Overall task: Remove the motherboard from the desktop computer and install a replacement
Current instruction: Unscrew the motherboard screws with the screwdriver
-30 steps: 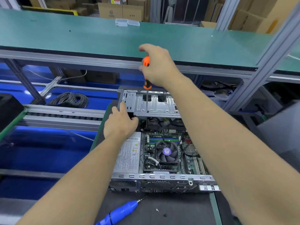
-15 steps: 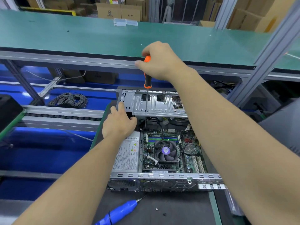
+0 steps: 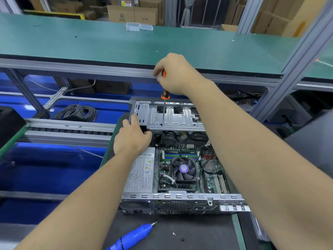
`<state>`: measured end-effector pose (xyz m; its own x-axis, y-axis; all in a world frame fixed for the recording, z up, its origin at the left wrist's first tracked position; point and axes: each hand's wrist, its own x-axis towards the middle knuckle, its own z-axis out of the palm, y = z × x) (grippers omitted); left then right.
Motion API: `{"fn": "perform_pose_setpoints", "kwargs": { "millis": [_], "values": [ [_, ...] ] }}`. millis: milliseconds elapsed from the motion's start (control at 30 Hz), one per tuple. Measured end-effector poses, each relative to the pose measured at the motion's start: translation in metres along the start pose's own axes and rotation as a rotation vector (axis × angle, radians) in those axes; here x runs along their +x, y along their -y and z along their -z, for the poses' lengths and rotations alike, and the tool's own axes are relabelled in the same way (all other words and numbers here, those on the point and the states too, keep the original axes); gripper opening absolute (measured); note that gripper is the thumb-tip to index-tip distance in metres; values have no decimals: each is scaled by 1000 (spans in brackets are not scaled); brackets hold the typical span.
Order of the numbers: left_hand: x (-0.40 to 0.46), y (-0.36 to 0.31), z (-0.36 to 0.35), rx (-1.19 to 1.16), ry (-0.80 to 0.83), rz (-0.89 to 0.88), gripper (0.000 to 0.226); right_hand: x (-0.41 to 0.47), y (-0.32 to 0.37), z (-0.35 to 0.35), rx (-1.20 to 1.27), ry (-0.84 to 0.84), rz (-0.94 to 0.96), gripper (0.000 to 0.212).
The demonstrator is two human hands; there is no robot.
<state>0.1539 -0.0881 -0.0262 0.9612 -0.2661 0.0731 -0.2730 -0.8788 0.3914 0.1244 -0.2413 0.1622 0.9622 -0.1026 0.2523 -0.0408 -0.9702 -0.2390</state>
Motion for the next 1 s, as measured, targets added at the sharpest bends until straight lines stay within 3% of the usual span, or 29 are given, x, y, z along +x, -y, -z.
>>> {"fn": "perform_pose_setpoints", "kwargs": {
  "millis": [133, 233, 300, 400, 467, 567, 600, 667, 700, 767, 867, 900, 1000],
  "values": [
    [1, 1, -1, 5, -4, -1, 65, -1, -4, -2, -6, -40, -77, 44],
    [1, 0, -1, 4, -7, -2, 65, 1, -4, 2, 4, 9, -29, 32],
    [0, 0, -1, 2, -6, 2, 66, 2, 0, 5, 1, 88, 5, 37],
    [0, 1, 0, 4, -5, -1, 68, 6, 5, 11, -103, 61, -30, 34],
    [0, 0, 0, 6, -7, -5, 67, 10, 7, 13, -129, 73, -19, 19],
    [1, 0, -1, 7, -6, -5, 66, 9, 14, 17, -114, 174, -9, 13],
    [1, 1, -1, 6, -5, -3, 66, 11, 12, 16, -120, 157, -18, 17],
    [0, 1, -1, 5, -7, -1, 67, 11, 8, 14, -112, 106, -82, 43],
    [0, 1, -1, 5, -8, -1, 66, 10, 8, 13, -126, 88, -93, 42],
    [0, 0, -1, 3, -6, -2, 66, 8, 10, 11, -142, 123, -63, 17],
    [1, 0, 0, 1, 0, 0, 67, 5, 17, 16, -135, 209, -9, 20],
    [0, 0, 0, -2, 0, 1, 68, 6, 16, 17, -163, 179, -8, 9],
    [-1, 0, 0, -8, -5, 0, 69, 8, 14, 19, -173, 95, -60, 28]
  ]
}}
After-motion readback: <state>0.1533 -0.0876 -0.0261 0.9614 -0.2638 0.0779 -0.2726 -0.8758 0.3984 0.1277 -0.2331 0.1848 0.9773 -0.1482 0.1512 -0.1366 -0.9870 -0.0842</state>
